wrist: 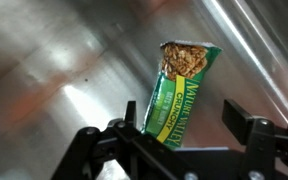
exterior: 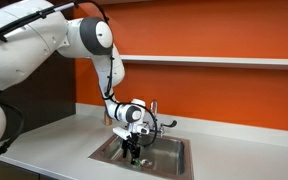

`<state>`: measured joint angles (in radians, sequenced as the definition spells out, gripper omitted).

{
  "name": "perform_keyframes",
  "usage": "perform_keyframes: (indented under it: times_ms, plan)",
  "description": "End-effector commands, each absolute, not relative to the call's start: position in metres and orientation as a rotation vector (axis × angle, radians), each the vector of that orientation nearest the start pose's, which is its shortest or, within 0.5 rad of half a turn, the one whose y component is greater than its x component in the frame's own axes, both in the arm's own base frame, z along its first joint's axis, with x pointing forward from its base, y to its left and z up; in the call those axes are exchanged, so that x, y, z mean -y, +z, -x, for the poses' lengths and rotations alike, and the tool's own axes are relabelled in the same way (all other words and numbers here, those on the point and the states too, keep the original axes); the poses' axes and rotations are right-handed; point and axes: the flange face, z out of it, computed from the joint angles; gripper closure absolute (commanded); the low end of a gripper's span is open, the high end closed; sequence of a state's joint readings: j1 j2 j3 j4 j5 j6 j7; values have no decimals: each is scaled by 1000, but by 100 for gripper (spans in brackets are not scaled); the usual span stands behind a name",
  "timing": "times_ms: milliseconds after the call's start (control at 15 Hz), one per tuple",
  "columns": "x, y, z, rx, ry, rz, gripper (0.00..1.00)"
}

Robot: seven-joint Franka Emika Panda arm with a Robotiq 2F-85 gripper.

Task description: Put the green packet inside the sink

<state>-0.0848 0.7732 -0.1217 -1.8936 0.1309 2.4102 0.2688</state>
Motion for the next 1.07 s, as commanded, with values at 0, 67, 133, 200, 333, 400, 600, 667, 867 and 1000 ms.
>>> perform_keyframes:
  times_ms: [0,67,133,200,333,400,600,667,867,1000]
  plan:
    - [124,114,-579,-880,361,2993,0]
    - [124,123,-581,-881,347,2993,0]
    - [124,134,-582,-882,331,2993,0]
    - [123,144,-584,-884,318,2996,0]
    - [121,162,-585,-887,304,3000,0]
    - [119,171,-584,-873,294,3000,0]
    - [103,199,-578,-651,306,3040,0]
    - [96,207,-574,-560,317,3061,0]
    - [72,229,-561,-376,334,3112,0]
    - [54,243,-551,-321,340,3136,0]
